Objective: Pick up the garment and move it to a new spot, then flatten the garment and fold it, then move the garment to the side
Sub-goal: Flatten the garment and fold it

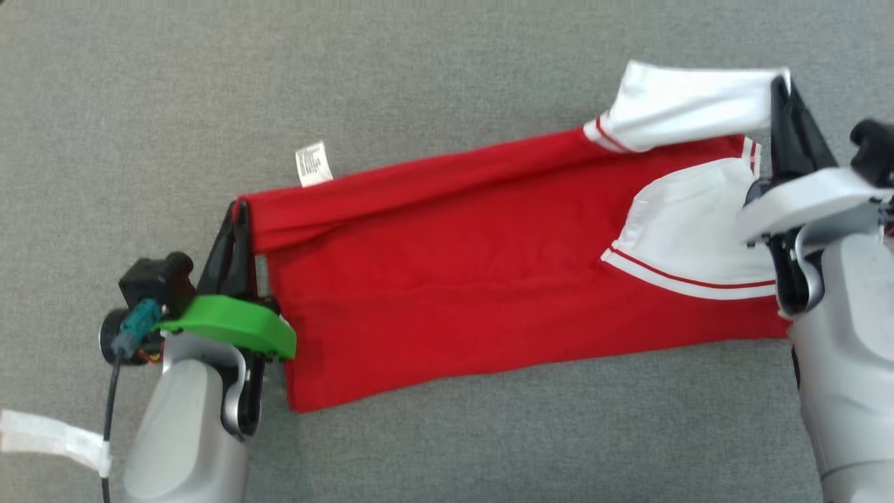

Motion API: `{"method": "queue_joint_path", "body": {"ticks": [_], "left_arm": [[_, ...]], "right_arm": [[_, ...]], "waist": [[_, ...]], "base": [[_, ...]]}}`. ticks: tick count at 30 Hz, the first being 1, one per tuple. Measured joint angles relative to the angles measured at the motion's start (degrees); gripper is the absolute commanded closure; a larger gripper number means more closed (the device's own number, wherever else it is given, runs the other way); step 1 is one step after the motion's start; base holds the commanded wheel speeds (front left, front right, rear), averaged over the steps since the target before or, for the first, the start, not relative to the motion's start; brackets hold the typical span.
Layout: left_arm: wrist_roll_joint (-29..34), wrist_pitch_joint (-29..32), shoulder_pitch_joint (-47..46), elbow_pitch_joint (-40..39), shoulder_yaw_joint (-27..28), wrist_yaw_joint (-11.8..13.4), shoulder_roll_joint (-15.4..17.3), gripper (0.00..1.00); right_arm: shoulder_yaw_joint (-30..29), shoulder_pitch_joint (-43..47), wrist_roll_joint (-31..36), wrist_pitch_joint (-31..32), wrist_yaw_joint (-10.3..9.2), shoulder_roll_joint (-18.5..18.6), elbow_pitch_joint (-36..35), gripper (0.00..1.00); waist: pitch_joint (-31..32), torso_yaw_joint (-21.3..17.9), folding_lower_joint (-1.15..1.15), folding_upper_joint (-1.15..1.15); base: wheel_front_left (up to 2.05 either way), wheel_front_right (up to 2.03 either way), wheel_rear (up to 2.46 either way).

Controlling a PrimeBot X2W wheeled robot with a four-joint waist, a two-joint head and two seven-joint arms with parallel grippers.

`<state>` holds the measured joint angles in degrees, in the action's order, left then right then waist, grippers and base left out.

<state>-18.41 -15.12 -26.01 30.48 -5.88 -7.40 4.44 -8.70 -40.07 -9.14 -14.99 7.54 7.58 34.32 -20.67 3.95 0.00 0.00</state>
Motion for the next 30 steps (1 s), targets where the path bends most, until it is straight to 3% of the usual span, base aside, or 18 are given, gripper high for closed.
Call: {"method": "queue_joint_path", "body": {"ticks": [7, 8, 9, 12, 13, 14, 15, 23, 30], "left_arm": [[0.98, 0.00, 8.14, -0.63, 0.04, 0.00, -1.19, 1.00], [1.23, 0.00, 9.16, -0.62, -0.33, 0.00, -1.26, 0.95], [1.64, 0.00, 10.13, -0.54, -0.45, 0.00, -1.37, 0.63], [1.74, 0.00, 12.33, 0.40, -0.32, 0.00, -1.49, 0.41], [1.75, 0.00, 12.89, 0.64, -0.26, 0.00, -1.54, 0.21], [1.71, 0.00, 13.49, 0.96, -0.05, 0.01, -1.63, 0.00], [1.22, 0.00, 14.11, 0.94, -0.02, 0.16, -1.65, 0.00], [-0.83, 0.00, 17.49, -4.11, -1.19, 2.55, -1.60, 0.00], [-1.72, 0.00, 17.28, -5.00, -2.26, 2.97, -1.62, 0.00]], "right_arm": [[1.22, 11.74, -2.90, 0.00, 0.00, -0.40, -1.58, 1.00], [1.09, 13.02, -2.96, 0.00, 0.00, -0.38, -1.59, 1.00], [0.71, 14.22, -3.05, 0.00, 0.00, -0.56, -1.63, 1.00], [-0.27, 17.16, -3.23, 0.00, 0.00, -0.96, -1.75, 1.00], [-0.86, 17.87, -3.36, 0.00, 0.00, -1.15, -1.86, 0.81], [-1.65, 18.73, -3.57, 0.00, 0.00, -1.38, -2.00, 0.53], [-2.20, 19.65, -3.71, 0.00, 0.00, -1.51, -1.99, 0.03], [-3.25, 18.86, -4.57, 0.00, 0.00, -0.91, -6.05, 0.00], [-0.77, 13.81, -0.98, 5.38, -0.01, 1.55, 3.30, 0.00]], "waist": [[3.87, -1.04, 0.00, 0.00], [4.35, -1.10, 0.00, 0.00], [4.80, -1.14, 0.00, 0.00], [5.92, -1.06, 0.00, 0.00], [6.20, -1.00, 0.00, 0.00], [6.52, -0.89, 0.00, 0.00], [6.84, -0.75, 0.00, 0.00], [7.37, 1.00, 0.00, 0.00], [7.05, 2.76, 0.00, 0.00]], "base": [[0.00, 0.00, 0.00], [0.00, 0.00, 0.00], [0.00, 0.00, 0.00], [0.00, 0.00, 0.00], [0.00, 0.00, 0.00], [0.00, 0.00, 0.00], [0.00, 0.00, 0.00], [0.00, 0.00, 0.00], [0.00, 0.00, 0.00]]}}
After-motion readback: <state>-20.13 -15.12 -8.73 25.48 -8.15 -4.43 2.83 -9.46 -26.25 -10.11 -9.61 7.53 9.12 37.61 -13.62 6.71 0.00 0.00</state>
